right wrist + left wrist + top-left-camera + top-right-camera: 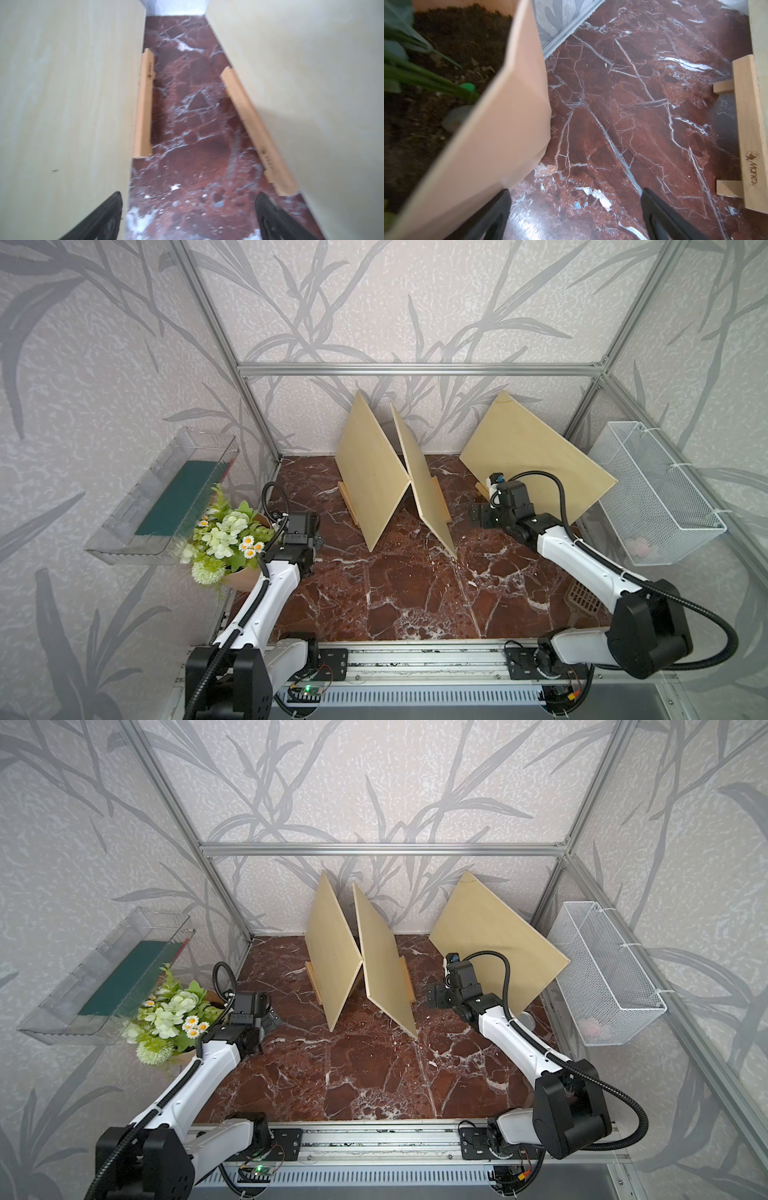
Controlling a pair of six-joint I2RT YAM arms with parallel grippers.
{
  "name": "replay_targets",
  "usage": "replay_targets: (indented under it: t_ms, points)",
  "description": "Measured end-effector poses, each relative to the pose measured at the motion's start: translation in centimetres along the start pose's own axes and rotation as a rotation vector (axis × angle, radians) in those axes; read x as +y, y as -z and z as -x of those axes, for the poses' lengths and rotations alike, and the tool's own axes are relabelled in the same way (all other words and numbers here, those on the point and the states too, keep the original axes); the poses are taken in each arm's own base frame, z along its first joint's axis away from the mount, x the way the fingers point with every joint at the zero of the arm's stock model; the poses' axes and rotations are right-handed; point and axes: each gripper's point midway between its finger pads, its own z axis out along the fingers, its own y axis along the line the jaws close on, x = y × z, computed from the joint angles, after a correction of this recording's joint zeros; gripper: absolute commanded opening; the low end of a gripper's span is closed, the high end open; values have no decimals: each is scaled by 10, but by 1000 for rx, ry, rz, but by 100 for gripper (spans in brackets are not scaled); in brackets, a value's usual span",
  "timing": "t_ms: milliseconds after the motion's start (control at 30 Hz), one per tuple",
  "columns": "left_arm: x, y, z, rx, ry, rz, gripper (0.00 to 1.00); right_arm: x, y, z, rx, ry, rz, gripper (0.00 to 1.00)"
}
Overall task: Assemble the easel
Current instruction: Reset both arms
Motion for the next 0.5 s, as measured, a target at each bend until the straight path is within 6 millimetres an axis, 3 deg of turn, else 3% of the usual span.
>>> replay_targets:
  t_ms: [133,300,500]
  points:
    - [8,-13,-8,-61,-37,30,99,-24,-5,-21,-22,36,-108,99]
    - [3,-23,7,-144,-72,48,99,-58,-7,-54,-22,83,-265,99]
    - [-6,-48,6,-157,-121,80,99,-83,-13,-47,-108,120,-402,99]
